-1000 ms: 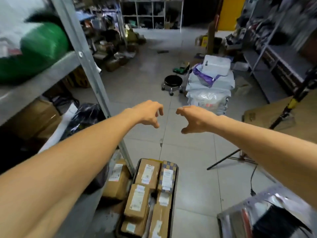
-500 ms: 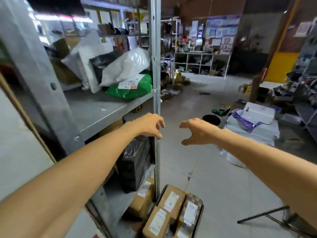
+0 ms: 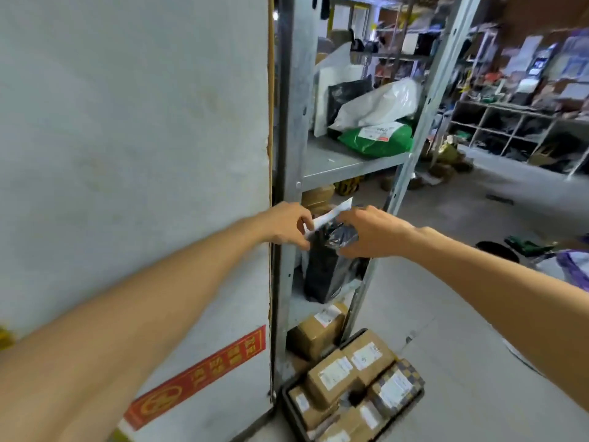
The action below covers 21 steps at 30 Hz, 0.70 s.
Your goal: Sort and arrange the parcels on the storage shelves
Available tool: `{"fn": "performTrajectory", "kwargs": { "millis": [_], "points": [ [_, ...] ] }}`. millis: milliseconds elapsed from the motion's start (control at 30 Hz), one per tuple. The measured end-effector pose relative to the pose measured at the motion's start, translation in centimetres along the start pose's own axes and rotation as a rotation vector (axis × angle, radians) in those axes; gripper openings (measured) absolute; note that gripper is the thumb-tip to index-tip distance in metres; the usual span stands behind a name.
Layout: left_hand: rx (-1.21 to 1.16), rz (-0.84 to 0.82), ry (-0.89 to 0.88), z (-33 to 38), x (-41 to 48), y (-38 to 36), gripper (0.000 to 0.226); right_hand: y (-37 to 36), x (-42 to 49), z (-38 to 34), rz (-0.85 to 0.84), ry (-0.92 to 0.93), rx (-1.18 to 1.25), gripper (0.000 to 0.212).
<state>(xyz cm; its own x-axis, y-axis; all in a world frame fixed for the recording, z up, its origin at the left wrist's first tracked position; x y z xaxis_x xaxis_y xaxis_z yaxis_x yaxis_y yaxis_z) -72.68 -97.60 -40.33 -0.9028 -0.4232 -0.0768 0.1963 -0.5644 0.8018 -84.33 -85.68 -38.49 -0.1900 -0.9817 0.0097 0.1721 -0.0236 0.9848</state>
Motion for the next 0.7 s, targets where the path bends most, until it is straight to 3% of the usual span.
{"fn": "performTrajectory", "kwargs": {
  "millis": [367,700],
  "points": [
    [-0.068,0.337,0.391,-8.4,-22.3,9.5,0.04,5.2,4.0,-20.5,0.064,0.434,0.108,0.074],
    [-0.074,0.631,0.864,-10.2,-48.8,11.6,0.042,12.4,1.0,-44.7,0.184,1.108,0.104,0.067]
  ]
}}
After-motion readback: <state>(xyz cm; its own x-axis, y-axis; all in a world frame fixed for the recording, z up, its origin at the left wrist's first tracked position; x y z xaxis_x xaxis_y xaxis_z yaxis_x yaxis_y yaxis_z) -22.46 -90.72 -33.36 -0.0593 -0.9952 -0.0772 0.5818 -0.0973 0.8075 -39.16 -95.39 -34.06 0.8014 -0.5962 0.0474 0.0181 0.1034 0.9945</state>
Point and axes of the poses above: each hand's wrist, its own x-axis towards the middle knuckle, its own y-axis out of the back of the hand, z = x × y, the point moved 4 cm from there along x, towards the middle knuckle, and after that the axes turned 11 degrees about -x, right-handed, at the moved point
